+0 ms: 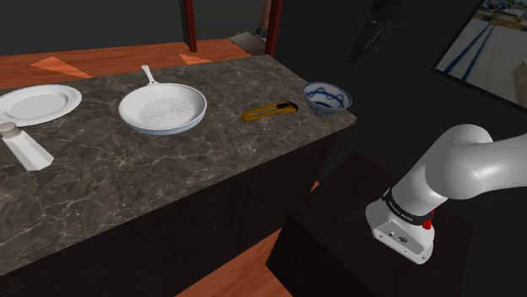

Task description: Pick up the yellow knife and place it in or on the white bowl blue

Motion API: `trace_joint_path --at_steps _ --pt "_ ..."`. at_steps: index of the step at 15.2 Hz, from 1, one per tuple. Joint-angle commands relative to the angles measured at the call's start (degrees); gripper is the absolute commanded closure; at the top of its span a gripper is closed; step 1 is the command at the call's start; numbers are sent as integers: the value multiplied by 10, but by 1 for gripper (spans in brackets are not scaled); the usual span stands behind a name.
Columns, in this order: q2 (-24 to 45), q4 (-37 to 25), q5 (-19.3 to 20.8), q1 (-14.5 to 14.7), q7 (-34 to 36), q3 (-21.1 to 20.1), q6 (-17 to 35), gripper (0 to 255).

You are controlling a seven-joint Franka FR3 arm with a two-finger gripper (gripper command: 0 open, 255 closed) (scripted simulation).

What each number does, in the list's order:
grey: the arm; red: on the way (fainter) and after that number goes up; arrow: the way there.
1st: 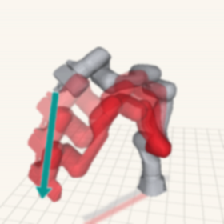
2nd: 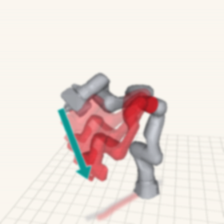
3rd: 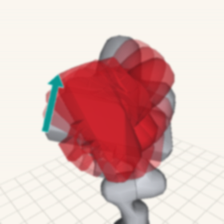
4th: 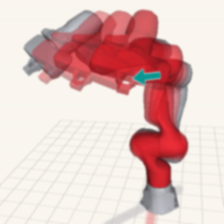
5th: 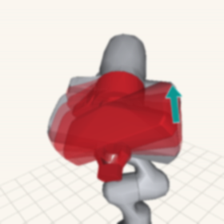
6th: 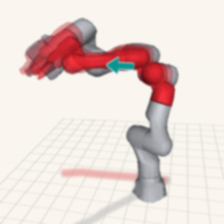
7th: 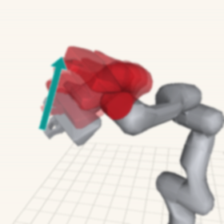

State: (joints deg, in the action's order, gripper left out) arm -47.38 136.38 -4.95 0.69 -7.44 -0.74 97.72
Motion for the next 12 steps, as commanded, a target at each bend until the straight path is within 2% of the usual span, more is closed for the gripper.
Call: trace_joint_path --at_steps 1,12 --pt "0 0 0 0 0 0 0 0" --pt "233 -43 38 91 -289 41 143 0"
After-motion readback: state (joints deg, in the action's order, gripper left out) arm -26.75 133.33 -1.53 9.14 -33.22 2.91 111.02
